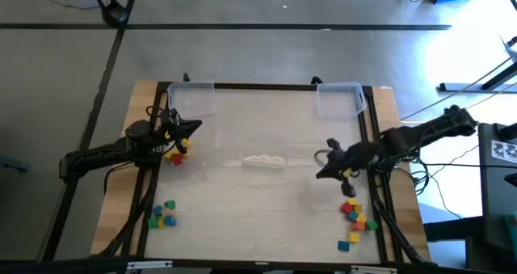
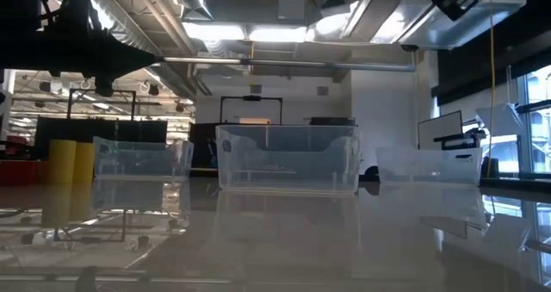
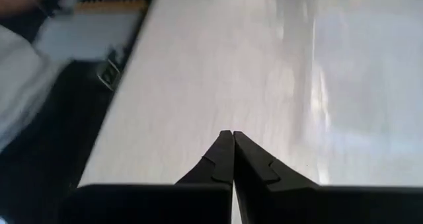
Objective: Sort blocks by size
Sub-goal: Put the red square block into the bottom transparent bin
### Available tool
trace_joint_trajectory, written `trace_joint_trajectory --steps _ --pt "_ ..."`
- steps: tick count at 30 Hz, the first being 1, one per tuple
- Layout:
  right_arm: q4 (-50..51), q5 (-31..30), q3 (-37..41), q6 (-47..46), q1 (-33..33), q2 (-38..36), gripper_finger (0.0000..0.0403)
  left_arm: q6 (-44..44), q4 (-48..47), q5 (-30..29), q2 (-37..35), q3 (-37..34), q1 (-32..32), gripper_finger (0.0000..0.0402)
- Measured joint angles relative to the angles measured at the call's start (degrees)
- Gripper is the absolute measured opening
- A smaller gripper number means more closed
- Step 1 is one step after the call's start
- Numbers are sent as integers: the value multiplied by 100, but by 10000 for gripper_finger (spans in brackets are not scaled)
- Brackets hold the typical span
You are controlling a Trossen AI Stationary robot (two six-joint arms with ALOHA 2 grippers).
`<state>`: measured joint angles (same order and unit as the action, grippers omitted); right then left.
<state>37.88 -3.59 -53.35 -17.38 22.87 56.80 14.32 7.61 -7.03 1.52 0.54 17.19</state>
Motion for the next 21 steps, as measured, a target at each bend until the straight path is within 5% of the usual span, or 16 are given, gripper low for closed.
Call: trace_joint_trajectory --steps 8,21 --pt "1210 -138 -139 -1970 797 794 5 -17 77 0 0 0 0 5" --pt "2292 -153 94 -5344 1736 890 5 61 -17 -2 2 0 0 5"
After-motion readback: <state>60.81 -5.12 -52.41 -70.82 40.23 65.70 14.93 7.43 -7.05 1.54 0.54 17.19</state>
